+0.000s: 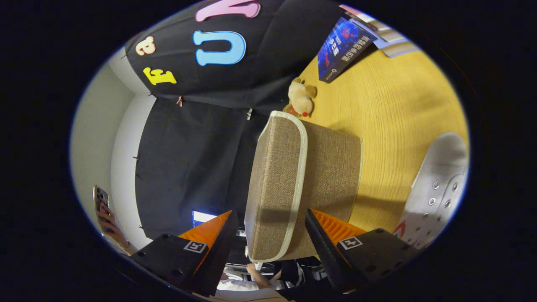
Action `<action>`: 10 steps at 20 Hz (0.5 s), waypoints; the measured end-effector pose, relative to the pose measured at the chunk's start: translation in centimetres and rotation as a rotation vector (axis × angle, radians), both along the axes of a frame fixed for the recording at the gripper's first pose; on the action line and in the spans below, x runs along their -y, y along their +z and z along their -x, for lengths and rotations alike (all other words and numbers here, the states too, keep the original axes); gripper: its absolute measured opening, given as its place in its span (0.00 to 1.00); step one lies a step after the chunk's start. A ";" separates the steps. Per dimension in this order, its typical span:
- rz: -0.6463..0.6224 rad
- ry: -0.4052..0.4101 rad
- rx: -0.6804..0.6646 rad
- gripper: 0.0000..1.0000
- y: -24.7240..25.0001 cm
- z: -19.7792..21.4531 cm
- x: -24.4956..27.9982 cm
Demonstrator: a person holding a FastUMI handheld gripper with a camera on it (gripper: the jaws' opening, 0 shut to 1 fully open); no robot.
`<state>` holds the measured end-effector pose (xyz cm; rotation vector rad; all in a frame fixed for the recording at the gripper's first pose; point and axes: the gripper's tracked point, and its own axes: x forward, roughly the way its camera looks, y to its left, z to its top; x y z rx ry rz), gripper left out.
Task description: Open the storage box then place both shoes into the box .Put the left shoe in first, then the right shoe, with the right side of both shoes facing outward in a uniform manner.
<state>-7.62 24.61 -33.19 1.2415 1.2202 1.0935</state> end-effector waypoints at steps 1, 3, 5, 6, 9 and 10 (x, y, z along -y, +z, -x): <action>-0.017 0.016 -0.027 0.98 -0.3 0.4 -0.7; -0.064 0.044 -0.077 0.98 -0.3 1.0 -1.7; -0.097 0.063 -0.105 0.96 -0.4 1.4 -2.0; -0.116 0.066 -0.121 0.90 -0.6 1.3 -2.5; -0.182 0.080 -0.164 0.60 0.1 1.7 -2.3; -0.182 0.081 -0.146 0.43 -0.2 2.0 -2.2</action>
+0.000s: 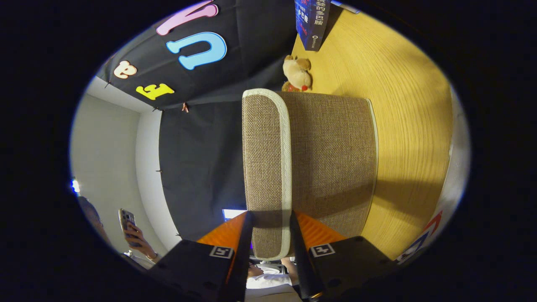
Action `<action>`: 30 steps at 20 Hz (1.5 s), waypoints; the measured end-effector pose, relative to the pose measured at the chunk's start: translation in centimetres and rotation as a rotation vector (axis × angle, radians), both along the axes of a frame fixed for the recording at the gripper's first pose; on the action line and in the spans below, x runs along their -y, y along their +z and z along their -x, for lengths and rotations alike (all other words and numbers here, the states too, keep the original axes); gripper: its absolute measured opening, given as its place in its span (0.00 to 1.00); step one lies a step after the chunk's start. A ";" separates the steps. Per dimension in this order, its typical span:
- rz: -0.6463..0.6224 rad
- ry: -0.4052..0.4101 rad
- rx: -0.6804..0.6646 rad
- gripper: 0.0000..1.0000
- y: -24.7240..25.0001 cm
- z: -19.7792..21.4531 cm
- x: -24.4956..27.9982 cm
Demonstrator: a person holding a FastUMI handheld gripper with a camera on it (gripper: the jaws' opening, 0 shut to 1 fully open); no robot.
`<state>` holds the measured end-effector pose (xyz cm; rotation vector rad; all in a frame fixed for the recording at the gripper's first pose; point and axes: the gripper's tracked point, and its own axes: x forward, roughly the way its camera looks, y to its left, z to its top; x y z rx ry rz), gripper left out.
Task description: Open the storage box then place both shoes into the box .Put the left shoe in first, then the right shoe, with the right side of both shoes facing outward in a uniform manner.
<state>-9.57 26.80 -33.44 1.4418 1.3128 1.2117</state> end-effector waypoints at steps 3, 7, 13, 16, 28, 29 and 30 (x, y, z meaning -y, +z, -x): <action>-0.029 -0.052 0.025 0.05 1.5 -1.2 0.4; -0.042 -0.093 0.069 0.05 5.5 -1.9 0.7; -0.027 -0.167 0.199 0.05 13.0 -3.8 -1.8; -0.039 -0.187 0.250 0.05 17.0 -4.2 -4.5; 0.025 -0.180 0.381 0.05 22.8 -2.7 -16.8; 0.048 -0.186 0.393 0.05 22.9 -2.9 -17.8; 0.071 -0.204 0.434 0.06 23.2 -2.9 -18.3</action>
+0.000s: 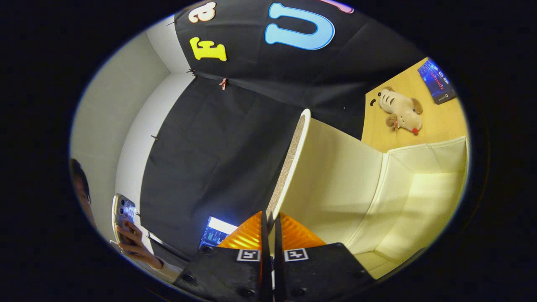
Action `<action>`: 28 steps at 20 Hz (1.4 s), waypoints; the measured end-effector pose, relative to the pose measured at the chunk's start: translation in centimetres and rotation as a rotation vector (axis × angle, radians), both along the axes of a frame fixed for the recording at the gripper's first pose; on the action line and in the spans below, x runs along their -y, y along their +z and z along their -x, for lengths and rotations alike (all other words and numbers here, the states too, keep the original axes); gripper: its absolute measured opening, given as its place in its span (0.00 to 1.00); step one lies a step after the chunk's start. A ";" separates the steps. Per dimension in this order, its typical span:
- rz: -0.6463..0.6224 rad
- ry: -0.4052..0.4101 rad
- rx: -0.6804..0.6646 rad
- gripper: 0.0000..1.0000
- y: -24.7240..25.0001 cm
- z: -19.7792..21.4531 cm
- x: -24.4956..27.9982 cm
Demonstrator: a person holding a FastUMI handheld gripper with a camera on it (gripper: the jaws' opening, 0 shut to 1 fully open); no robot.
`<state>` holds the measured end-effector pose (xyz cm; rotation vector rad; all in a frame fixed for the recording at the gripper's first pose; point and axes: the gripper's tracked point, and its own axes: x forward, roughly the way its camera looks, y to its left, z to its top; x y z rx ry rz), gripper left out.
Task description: Open the storage box then place both shoes into the box .Put the left shoe in first, then the right shoe, with the right side of both shoes facing outward in a uniform manner.
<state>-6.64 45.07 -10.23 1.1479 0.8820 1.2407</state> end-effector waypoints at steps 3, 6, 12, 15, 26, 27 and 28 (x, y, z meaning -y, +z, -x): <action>0.088 0.016 0.135 0.48 -1.1 1.1 -1.1; 0.123 0.000 0.141 0.86 -1.6 0.9 -0.8; 0.208 -0.095 0.153 0.97 -3.2 -1.2 3.0; 0.298 -0.177 0.192 0.97 -4.3 -2.7 7.0; 0.729 -0.379 0.218 0.97 -12.0 -3.3 24.9; 0.745 -0.393 0.206 0.97 -12.3 -3.3 26.0; 0.765 -0.405 0.198 0.97 -12.7 -3.3 27.1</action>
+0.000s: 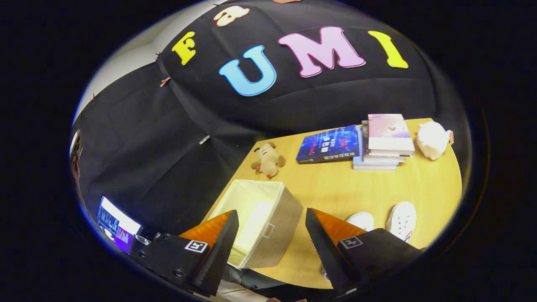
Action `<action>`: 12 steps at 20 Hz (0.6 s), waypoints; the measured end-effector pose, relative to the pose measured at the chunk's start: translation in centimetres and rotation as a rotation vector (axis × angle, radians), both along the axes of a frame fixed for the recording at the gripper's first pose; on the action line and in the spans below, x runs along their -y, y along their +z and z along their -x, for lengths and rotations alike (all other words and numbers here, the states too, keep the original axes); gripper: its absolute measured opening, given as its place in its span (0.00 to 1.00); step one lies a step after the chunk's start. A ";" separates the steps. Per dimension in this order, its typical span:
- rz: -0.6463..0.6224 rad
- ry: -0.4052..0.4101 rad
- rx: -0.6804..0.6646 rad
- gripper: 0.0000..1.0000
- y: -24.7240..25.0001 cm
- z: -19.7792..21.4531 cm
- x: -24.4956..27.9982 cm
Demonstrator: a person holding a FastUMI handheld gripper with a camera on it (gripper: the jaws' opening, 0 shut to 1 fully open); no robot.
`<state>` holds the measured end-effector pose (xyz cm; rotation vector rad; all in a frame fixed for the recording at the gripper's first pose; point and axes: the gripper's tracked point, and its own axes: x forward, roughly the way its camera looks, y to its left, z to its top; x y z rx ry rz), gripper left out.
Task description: Open the storage box then place both shoes into the box .Put the left shoe in first, then the right shoe, with the right side of both shoes facing outward in a uniform manner.
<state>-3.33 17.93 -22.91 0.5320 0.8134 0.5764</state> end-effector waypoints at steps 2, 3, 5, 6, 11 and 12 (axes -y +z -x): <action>0.043 -0.023 -0.017 0.97 -1.1 0.3 2.3; 0.071 -0.033 -0.034 0.97 -2.0 0.6 3.4; 0.131 -0.043 -0.069 0.97 -3.7 1.1 5.4; 0.164 -0.042 -0.084 0.97 -4.8 1.3 6.3; 0.296 0.000 -0.189 0.96 -10.7 3.3 9.2; 0.308 0.011 -0.216 0.94 -11.9 3.8 9.5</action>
